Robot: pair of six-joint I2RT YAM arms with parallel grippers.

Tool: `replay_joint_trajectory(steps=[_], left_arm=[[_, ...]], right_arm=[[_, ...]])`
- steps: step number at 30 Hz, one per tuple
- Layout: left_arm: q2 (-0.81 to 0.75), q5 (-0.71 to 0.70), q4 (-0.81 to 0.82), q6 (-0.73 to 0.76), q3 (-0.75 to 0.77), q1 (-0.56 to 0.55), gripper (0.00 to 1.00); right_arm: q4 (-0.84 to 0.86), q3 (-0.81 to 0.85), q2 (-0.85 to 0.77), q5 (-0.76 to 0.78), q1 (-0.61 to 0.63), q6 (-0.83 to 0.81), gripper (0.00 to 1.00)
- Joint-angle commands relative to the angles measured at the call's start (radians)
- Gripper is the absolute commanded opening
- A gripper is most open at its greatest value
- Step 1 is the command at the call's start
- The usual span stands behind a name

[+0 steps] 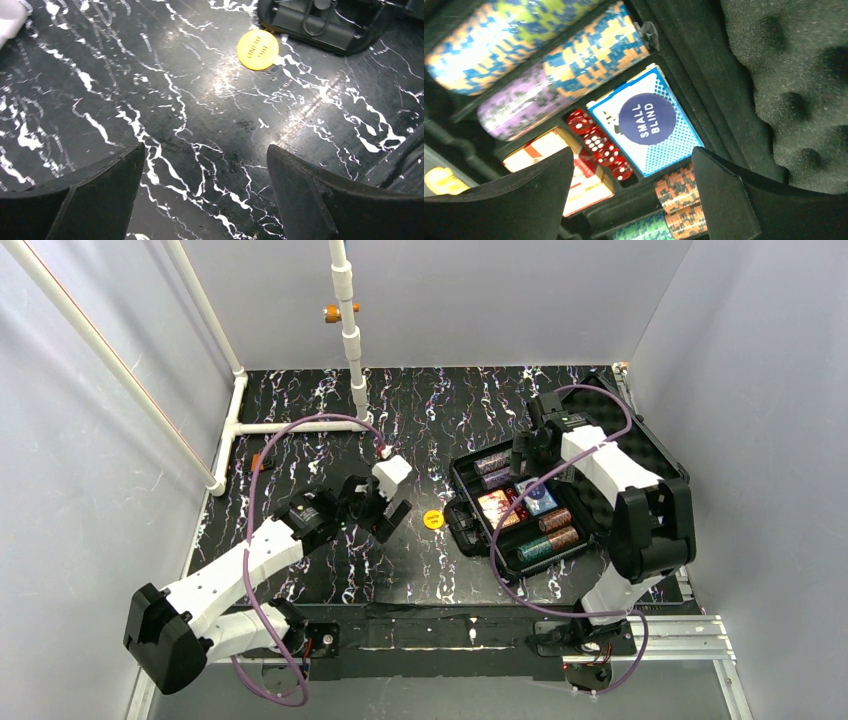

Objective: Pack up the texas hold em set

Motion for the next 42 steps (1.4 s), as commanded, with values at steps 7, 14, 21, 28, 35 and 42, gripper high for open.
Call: replay_joint_trajectory(steps=[7,14,21,28,35,42], left_arm=[[0.054,0.183,0.145,0.114,-0.093,-0.037,0.88],[0.165,0.305,0.153,0.181,-0.074,-0.040,0.86],[0.211,0.299,0.173,0.251,-0.062,-0.040,0.86],[0.257,0.353,0.231,0.313,-0.078,-0.052,0.85],[0.377,0.333,0.336,0.262,-0.043,-0.054,0.78],[0.490,0.304,0.384,0.231,0.021,-0.054,0.78]], right_arm=[[0.124,-0.057,-0.252,-0.146,-0.005,-0.034,0.98],[0.197,-0.143,-0.374,-0.207,-0.004,-0.043,0.98],[0.217,-0.173,-0.438,-0.251,-0.005,-0.038,0.98],[0.217,-0.188,-0.460,-0.272,-0.005,-0.040,0.98],[0.222,-0.210,-0.490,-0.290,-0.004,-0.032,0.98],[0.221,-0.227,-0.523,-0.312,-0.004,-0.028,0.98]])
